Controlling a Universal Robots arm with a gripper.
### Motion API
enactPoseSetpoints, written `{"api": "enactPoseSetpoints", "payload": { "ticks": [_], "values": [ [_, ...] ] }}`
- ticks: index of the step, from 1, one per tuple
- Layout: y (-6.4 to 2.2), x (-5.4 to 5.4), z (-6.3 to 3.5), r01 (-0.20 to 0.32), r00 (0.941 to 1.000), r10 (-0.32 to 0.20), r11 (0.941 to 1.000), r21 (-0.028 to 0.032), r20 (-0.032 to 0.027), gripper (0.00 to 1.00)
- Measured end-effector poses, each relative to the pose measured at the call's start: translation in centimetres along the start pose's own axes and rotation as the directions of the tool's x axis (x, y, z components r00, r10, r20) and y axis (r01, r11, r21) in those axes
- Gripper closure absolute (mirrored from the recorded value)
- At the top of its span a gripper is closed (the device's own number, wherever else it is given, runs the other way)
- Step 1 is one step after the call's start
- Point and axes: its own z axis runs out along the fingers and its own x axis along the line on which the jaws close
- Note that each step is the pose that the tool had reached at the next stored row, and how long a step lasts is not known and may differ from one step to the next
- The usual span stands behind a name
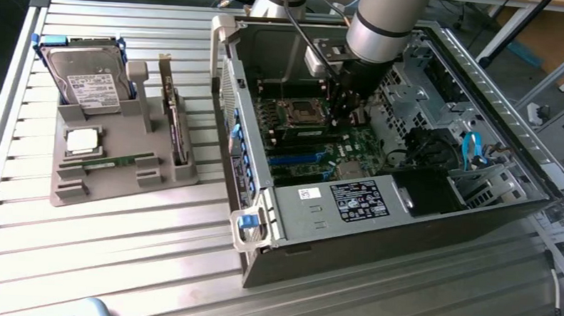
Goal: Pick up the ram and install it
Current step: 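Insert the ram into the slot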
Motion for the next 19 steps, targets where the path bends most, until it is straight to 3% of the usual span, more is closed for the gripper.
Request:
{"api": "enactPoseSetpoints", "payload": {
  "ticks": [19],
  "values": [
    [0.6, -0.08, 0.05, -0.001, 1.0, 0.001, 1.0, 0.0004, 0.0003, 0.88]
  ]
}}
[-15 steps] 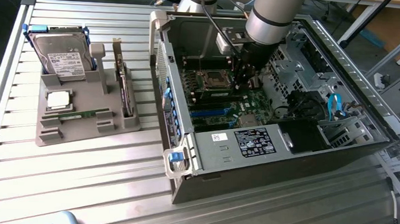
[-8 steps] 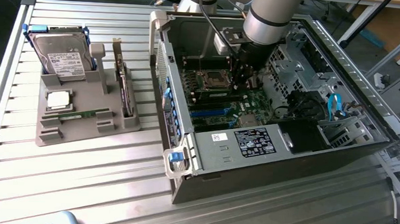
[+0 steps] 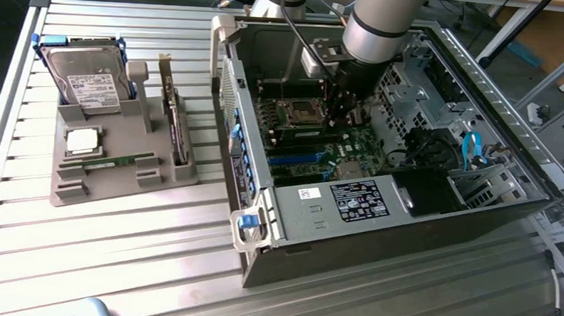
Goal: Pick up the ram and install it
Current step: 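Insert the ram into the slot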
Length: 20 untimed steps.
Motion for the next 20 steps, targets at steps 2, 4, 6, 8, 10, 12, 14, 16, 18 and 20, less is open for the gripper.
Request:
{"api": "enactPoseSetpoints", "payload": {
  "ticks": [2, 4, 6, 8, 10, 12, 14, 16, 18, 20],
  "values": [
    [0.03, -0.03, -0.01, -0.001, 1.0, 0.001, 1.0, -0.0001, -0.0002, 0.88],
    [0.03, -0.03, 0.0, -0.001, 1.0, 0.001, 1.0, -0.0001, -0.0002, 0.88],
    [0.04, -0.03, -0.01, -0.003, 1.0, 0.003, 1.0, -0.0001, -0.0003, 0.88],
    [0.09, -0.04, -0.01, -0.006, 1.0, 0.006, 1.0, -0.0001, -0.0006, 0.88],
    [0.17, -0.04, -0.02, -0.008, 1.0, 0.008, 1.0, 0.0, -0.0007, 0.88],
    [0.18, -0.04, -0.02, -0.01, 0.9999, 0.01, 0.9999, 0.0, -0.0008, 0.88],
    [0.19, -0.04, -0.02, -0.016, 0.9999, 0.016, 0.9999, 0.0001, -0.001, 0.88],
    [0.19, -0.04, -0.02, -0.028, 0.9996, 0.028, 0.9996, 0.0002, -0.0015, 0.88],
    [0.19, -0.04, -0.01, -0.03, 0.9995, 0.03, 0.9995, 0.0003, -0.0015, 0.88],
    [0.19, -0.04, -0.01, -0.03, 0.9995, 0.03, 0.9995, 0.0003, -0.0016, 0.88]
  ]
}}
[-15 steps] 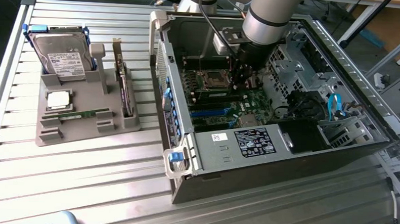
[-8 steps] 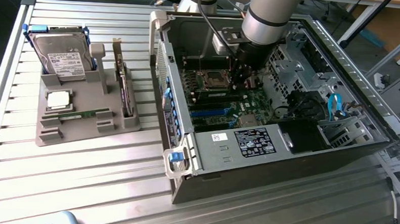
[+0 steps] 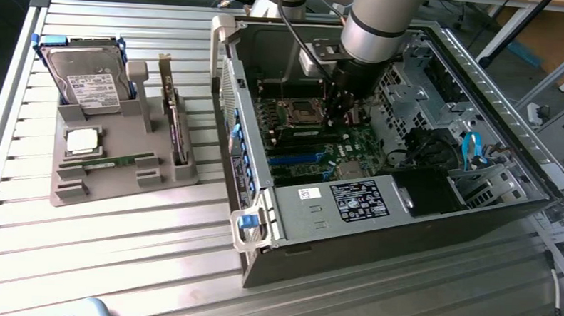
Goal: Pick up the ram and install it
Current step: 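Insert the ram into the slot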
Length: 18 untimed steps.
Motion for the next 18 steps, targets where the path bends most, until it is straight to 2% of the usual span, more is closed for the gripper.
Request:
{"api": "enactPoseSetpoints", "payload": {
  "ticks": [3, 6, 18],
  "values": [
    [0.06, 0.0, 0.0, 0.0, 1.0, 0.0, 1.0, 0.0006, -0.0002, 0.88],
    [0.11, 0.0, 0.09, 0.0, 1.0, 0.0, 1.0, 0.0036, -0.0003, 0.88],
    [0.16, 0.14, 0.1, 0.0, 1.0, 0.0, 1.0, 0.0055, 0.0, 0.88]
  ]
}}
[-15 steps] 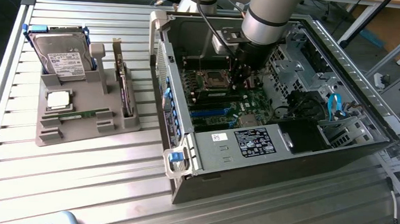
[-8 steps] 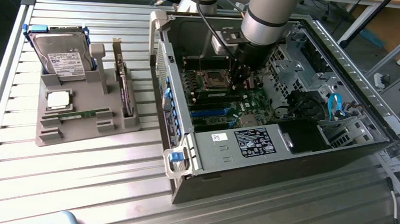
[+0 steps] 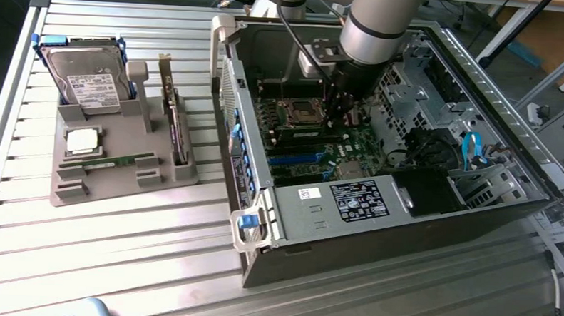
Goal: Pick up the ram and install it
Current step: 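Insert the ram into the slot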
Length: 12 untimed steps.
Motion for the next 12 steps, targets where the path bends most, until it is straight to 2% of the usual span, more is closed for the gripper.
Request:
{"api": "enactPoseSetpoints", "payload": {
  "ticks": [12],
  "values": [
    [0.2, 0.0, -0.01, 0.0, 1.0, 0.0, 1.0, 0.008, 0.0002, 0.88]
  ]
}}
